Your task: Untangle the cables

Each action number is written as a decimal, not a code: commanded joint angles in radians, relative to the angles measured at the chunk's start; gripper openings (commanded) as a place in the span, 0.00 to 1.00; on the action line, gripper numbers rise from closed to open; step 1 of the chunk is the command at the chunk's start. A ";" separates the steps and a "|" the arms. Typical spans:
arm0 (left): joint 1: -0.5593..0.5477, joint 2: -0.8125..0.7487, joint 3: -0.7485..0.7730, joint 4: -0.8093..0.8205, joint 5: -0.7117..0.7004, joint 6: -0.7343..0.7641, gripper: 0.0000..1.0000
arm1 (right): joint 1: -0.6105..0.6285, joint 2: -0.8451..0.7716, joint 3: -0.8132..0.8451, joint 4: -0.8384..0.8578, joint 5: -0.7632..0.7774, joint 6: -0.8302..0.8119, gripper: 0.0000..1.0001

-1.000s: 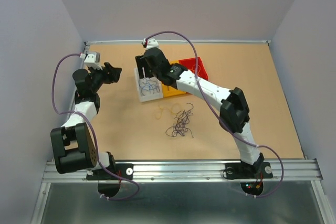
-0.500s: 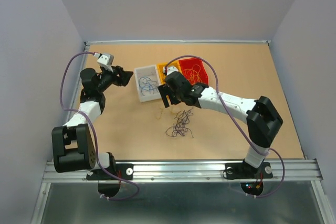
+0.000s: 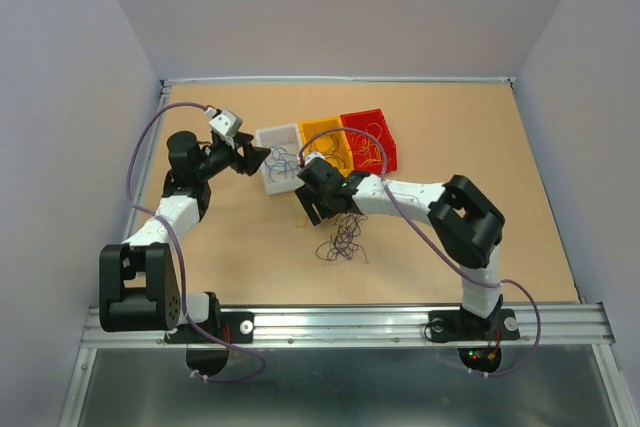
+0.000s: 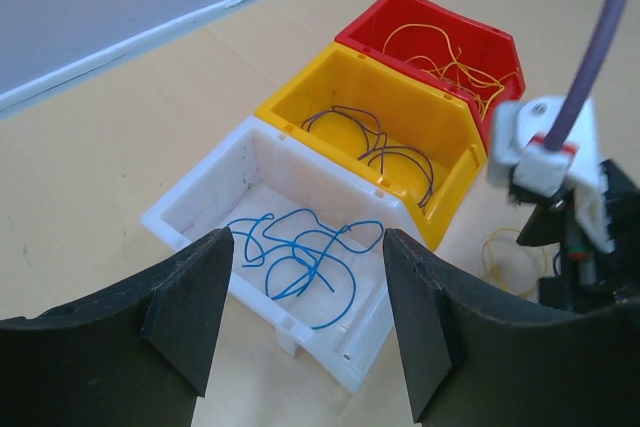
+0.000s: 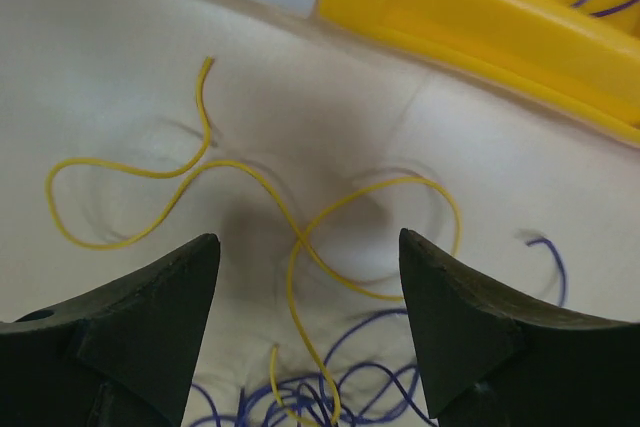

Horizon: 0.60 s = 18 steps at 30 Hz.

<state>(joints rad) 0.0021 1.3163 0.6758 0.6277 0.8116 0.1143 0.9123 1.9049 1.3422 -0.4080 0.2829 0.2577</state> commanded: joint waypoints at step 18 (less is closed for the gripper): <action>-0.001 -0.025 0.015 -0.016 -0.022 0.048 0.72 | 0.048 -0.148 -0.043 0.168 -0.276 -0.098 0.01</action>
<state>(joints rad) 0.0021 1.3163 0.6758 0.5907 0.7845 0.1490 0.9497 1.9396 1.3575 -0.3653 0.1646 0.1967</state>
